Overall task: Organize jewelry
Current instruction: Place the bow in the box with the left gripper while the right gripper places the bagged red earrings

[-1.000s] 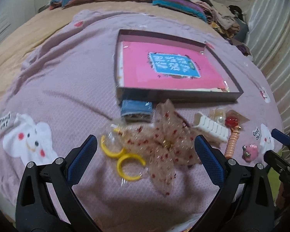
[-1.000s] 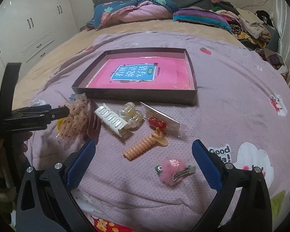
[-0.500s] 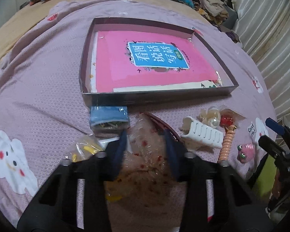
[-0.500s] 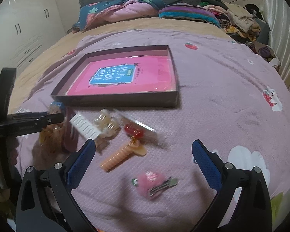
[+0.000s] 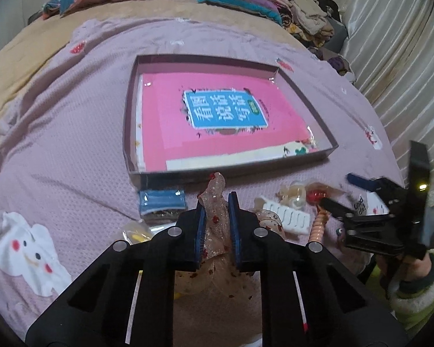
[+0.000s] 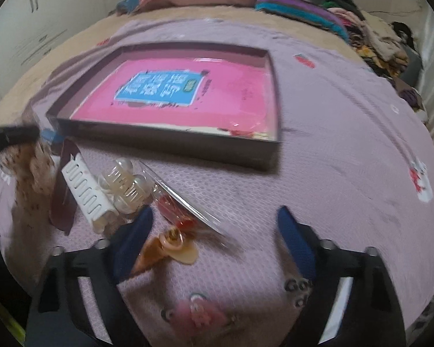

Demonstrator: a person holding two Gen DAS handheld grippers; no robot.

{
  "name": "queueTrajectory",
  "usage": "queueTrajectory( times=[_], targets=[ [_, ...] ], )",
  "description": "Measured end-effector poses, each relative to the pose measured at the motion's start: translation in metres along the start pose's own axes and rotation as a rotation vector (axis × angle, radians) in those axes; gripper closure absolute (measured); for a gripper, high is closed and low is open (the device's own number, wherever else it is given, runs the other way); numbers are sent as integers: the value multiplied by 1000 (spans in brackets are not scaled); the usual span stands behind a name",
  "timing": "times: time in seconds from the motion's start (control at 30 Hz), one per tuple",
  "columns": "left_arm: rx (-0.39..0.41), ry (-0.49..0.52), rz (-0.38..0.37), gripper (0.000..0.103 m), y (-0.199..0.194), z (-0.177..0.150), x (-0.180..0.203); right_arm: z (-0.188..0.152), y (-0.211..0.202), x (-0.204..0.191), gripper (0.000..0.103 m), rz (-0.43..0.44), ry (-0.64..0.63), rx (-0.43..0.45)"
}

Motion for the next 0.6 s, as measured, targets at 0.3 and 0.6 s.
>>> queueTrajectory(
  times=[0.3, 0.6],
  targets=[
    [10, 40, 25, 95, 0, 18, 15, 4, 4, 2, 74, 133, 75, 36],
    [20, 71, -3, 95, 16, 38, 44, 5, -24, 63, 77, 118, 282, 107]
  ],
)
Point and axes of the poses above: each gripper's, at about its wrist camera, not at the fingertips, and y roughly the way its jaws point, x to its right, z to its top, the point moved 6 cm from there along y, roughly the way its jaws point, and after that the axes turned 11 degrees about x, right-handed, at the moved point
